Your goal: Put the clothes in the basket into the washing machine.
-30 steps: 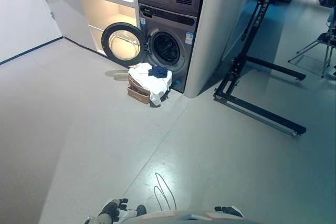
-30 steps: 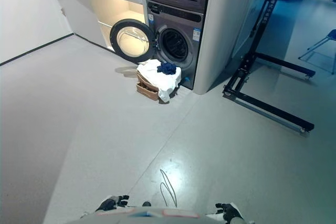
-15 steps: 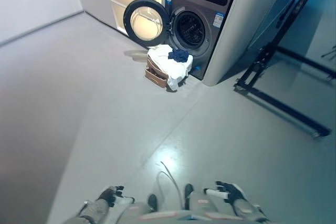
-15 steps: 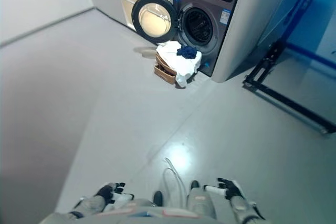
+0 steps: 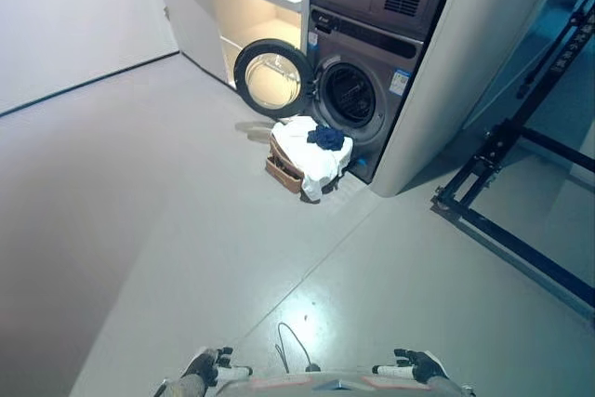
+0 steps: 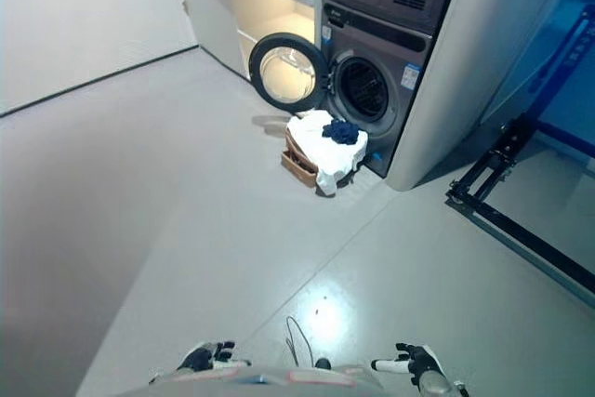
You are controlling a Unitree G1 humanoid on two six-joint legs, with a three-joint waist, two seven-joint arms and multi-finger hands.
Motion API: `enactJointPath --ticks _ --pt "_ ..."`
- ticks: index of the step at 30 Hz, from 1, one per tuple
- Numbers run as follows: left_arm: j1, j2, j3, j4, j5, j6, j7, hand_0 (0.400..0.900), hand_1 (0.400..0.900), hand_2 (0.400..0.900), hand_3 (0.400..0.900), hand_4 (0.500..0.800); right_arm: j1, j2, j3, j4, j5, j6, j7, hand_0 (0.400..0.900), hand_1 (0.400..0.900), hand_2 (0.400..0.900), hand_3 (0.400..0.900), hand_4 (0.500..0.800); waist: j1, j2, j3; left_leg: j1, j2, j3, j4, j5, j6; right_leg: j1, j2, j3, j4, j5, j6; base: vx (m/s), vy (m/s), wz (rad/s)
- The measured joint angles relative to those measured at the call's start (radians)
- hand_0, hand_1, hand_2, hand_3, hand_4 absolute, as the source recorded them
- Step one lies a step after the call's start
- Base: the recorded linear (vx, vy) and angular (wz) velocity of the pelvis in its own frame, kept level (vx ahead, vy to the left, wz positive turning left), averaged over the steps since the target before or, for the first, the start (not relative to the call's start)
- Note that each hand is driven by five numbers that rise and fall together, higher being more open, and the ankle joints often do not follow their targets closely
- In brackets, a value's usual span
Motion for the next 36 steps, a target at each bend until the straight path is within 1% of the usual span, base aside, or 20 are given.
enactJointPath --ticks 1,3,4,5,7,11,14,15,16,17,18,19,21,22,23,26,28,29,32,36 --pt "-0.016 -0.007 -0.002 0.002 -0.003 -0.002 0.001 0.9 0.9 0.9 0.9 0.8 -0.008 -0.002 0.019 0.001 0.001 0.0 -0.001 0.9 0.9 0.9 0.9 0.8 0.006 0.002 0.003 -0.062 0.0 0.034 0.076 0.067 0.016 0.02 0.005 0.01 -0.02 -0.012 -0.021 0.35 -0.196 -0.57" --pt "-0.033 -0.004 0.005 -0.014 -0.003 -0.015 0.001 0.9 0.9 0.9 0.9 0.8 -0.015 0.009 0.032 0.002 0.002 0.001 -0.002 0.9 0.9 0.9 0.9 0.8 0.026 -0.027 0.022 -0.128 -0.016 0.07 0.077 0.061 0.03 0.055 -0.006 0.03 -0.034 -0.022 -0.037 0.39 -0.126 -0.52" --pt "-0.036 -0.001 0.004 -0.019 -0.004 -0.018 0.003 0.9 0.9 0.9 0.9 0.8 -0.022 0.015 0.047 0.006 0.002 0.004 -0.003 0.9 0.9 0.9 0.9 0.8 0.043 -0.041 0.038 -0.152 0.002 0.116 0.009 0.048 0.052 0.075 -0.012 0.05 -0.049 -0.028 -0.045 0.43 -0.078 -0.4" --pt "-0.047 0.0 0.015 -0.025 -0.007 -0.021 0.004 0.9 0.9 0.9 0.9 0.8 -0.023 0.019 0.05 0.006 0.002 0.003 -0.004 0.9 0.9 0.9 0.9 0.8 0.051 -0.047 0.057 -0.163 0.013 0.157 -0.091 0.054 0.069 0.101 -0.014 0.051 -0.068 -0.012 -0.025 0.46 -0.042 -0.41" --pt "-0.056 0.011 0.028 -0.051 -0.023 -0.034 0.009 0.9 0.9 0.9 0.9 0.8 -0.022 0.02 0.06 0.004 0.003 0.003 -0.006 0.9 0.9 0.9 0.9 0.8 0.067 -0.036 0.081 -0.217 0.049 0.194 -0.269 0.071 0.069 0.152 0.005 0.039 -0.113 -0.037 -0.038 0.46 -0.001 -0.42" --pt "-0.054 0.02 0.032 -0.045 -0.029 -0.035 0.018 0.9 0.9 0.9 0.9 0.8 -0.033 0.014 0.076 0.007 0.01 0.006 -0.014 0.9 0.9 0.9 0.9 0.8 0.089 -0.01 0.111 -0.163 0.054 0.236 -0.809 0.186 0.063 0.254 0.028 0.1 -0.176 -0.062 -0.004 0.59 0.039 -0.72" --pt "-0.041 0.018 0.052 -0.047 -0.032 -0.035 0.021 0.9 0.9 0.9 0.9 0.8 -0.046 0.01 0.076 0.013 0.019 0.0 -0.017 0.9 0.9 0.9 0.9 0.8 0.122 0.001 0.113 -0.136 0.052 0.254 -0.83 0.207 0.094 0.346 0.013 0.188 -0.197 -0.104 0.027 0.57 0.089 -0.62" --pt "-0.032 0.023 0.051 -0.047 -0.032 -0.034 0.02 0.9 0.9 0.9 0.9 0.8 -0.038 0.016 0.08 0.011 0.02 -0.001 -0.019 0.9 0.9 0.9 0.9 0.8 0.126 -0.001 0.088 -0.122 0.046 0.246 -0.814 0.247 0.114 0.371 0.002 0.222 -0.195 -0.13 0.039 0.59 0.078 -0.27" --pt "-0.037 0.039 0.016 -0.028 -0.029 -0.03 0.017 0.9 0.9 0.9 0.9 0.8 -0.105 0.034 0.132 0.029 0.02 0.049 -0.001 0.9 0.9 0.9 0.9 0.8 0.147 -0.041 0.078 -0.094 0.001 0.219 -0.794 0.266 0.12 0.395 -0.031 0.217 -0.166 -0.156 0.058 0.57 0.083 -0.17" --pt "-0.04 0.05 0.019 -0.042 -0.019 -0.017 0.011 0.9 0.9 0.9 0.9 0.8 -0.145 0.041 0.17 0.048 0.019 0.093 0.024 0.9 0.9 0.9 0.9 0.8 0.164 -0.046 0.068 -0.06 0.005 0.207 -0.799 0.307 0.152 0.371 -0.037 0.2 -0.105 -0.164 0.073 0.34 0.107 -0.29" --pt "-0.033 0.051 0.03 -0.055 -0.006 -0.012 0.007 0.9 0.9 0.9 0.9 0.8 -0.122 0.049 0.127 0.012 0.021 0.005 -0.003 0.9 0.9 0.9 0.9 0.8 0.163 -0.052 0.045 -0.038 0.002 0.214 -0.814 0.329 0.168 0.349 -0.037 0.169 -0.005 -0.169 0.116 0.37 0.132 -0.23" --pt "-0.038 0.066 0.027 -0.043 0.0 -0.014 0.005 0.9 0.9 0.9 0.9 0.8 -0.104 0.061 0.115 -0.001 0.021 -0.028 -0.008 0.9 0.9 0.9 0.9 0.8 0.135 -0.057 0.021 0.001 -0.012 0.219 -0.846 0.326 0.182 0.3 -0.037 0.164 0.119 -0.161 0.156 0.36 0.153 -0.14" --pt "-0.044 0.065 0.012 -0.021 0.003 -0.011 0.003 0.9 0.9 0.9 0.9 0.8 -0.082 0.078 0.106 -0.008 0.018 -0.018 -0.002 0.9 0.9 0.9 0.9 0.8 0.121 -0.076 0.001 0.058 -0.031 0.202 -0.879 0.307 0.213 0.178 -0.064 0.18 0.422 -0.15 0.236 0.35 0.207 -0.11" --pt "-0.05 0.061 0.01 -0.026 0.003 -0.013 0.003 0.9 0.9 0.9 0.9 0.8 -0.075 0.085 0.089 -0.002 0.016 -0.006 0.0 0.9 0.9 0.9 0.9 0.8 0.124 -0.083 0.001 0.074 -0.053 0.204 -0.872 0.273 0.229 0.112 -0.088 0.188 0.547 -0.084 0.281 0.32 0.255 -0.05" --pt "-0.042 0.051 0.005 -0.025 0.003 -0.012 0.004 0.9 0.9 0.9 0.9 0.8 -0.073 0.083 0.08 -0.006 0.011 -0.001 -0.003 0.9 0.9 0.9 0.9 0.8 0.116 -0.074 0.007 0.089 -0.068 0.202 -0.869 0.271 0.243 0.054 -0.108 0.174 0.679 -0.049 0.303 0.37 0.281 0.0" --pt "-0.053 0.029 -0.037 -0.029 0.006 -0.007 0.003 0.9 0.9 0.9 0.9 0.8 -0.051 0.061 0.062 0.002 -0.006 0.003 0.0 0.9 0.9 0.9 0.9 0.8 0.106 0.017 0.065 0.185 -0.063 0.169 -0.869 0.224 0.275 -0.039 -0.148 0.075 0.833 -0.034 0.271 0.35 0.182 0.27" --pt "-0.049 0.036 -0.037 -0.028 0.006 -0.005 0.007 0.9 0.9 0.9 0.9 0.8 -0.036 0.057 0.032 -0.006 0.014 -0.003 -0.004 0.9 0.9 0.9 0.9 0.8 0.092 0.077 0.099 0.235 -0.06 0.143 -0.877 0.206 0.277 -0.098 -0.181 0.004 0.797 -0.041 0.269 0.44 0.027 0.55" --pt "-0.049 0.039 -0.037 -0.027 0.005 0.001 0.013 0.9 0.9 0.9 0.9 0.8 -0.038 0.053 0.018 -0.021 0.017 -0.007 -0.009 0.9 0.9 0.9 0.9 0.8 0.077 0.087 0.104 0.247 -0.062 0.129 -0.877 0.192 0.281 -0.123 -0.197 -0.029 0.737 -0.055 0.245 0.41 -0.081 0.58" --pt "-0.06 0.056 -0.036 -0.026 0.005 0.007 0.025 0.9 0.9 0.9 0.9 0.8 -0.057 0.051 0.021 -0.026 -0.002 -0.004 -0.003 0.9 0.9 0.9 0.9 0.8 0.061 0.079 0.101 0.271 -0.059 0.086 -0.872 0.166 0.271 -0.16 -0.203 -0.068 0.526 -0.062 0.229 0.41 -0.157 0.4" --pt "-0.053 0.071 -0.028 -0.018 -0.002 0.008 0.028 0.9 0.9 0.9 0.9 0.8 -0.05 0.066 0.038 -0.033 -0.009 -0.002 0.003 0.9 0.9 0.9 0.9 0.8 0.052 0.008 0.097 0.317 -0.051 0.05 -0.89 0.134 0.24 -0.136 -0.19 -0.083 0.09 0.015 0.219 0.39 -0.171 0.58"
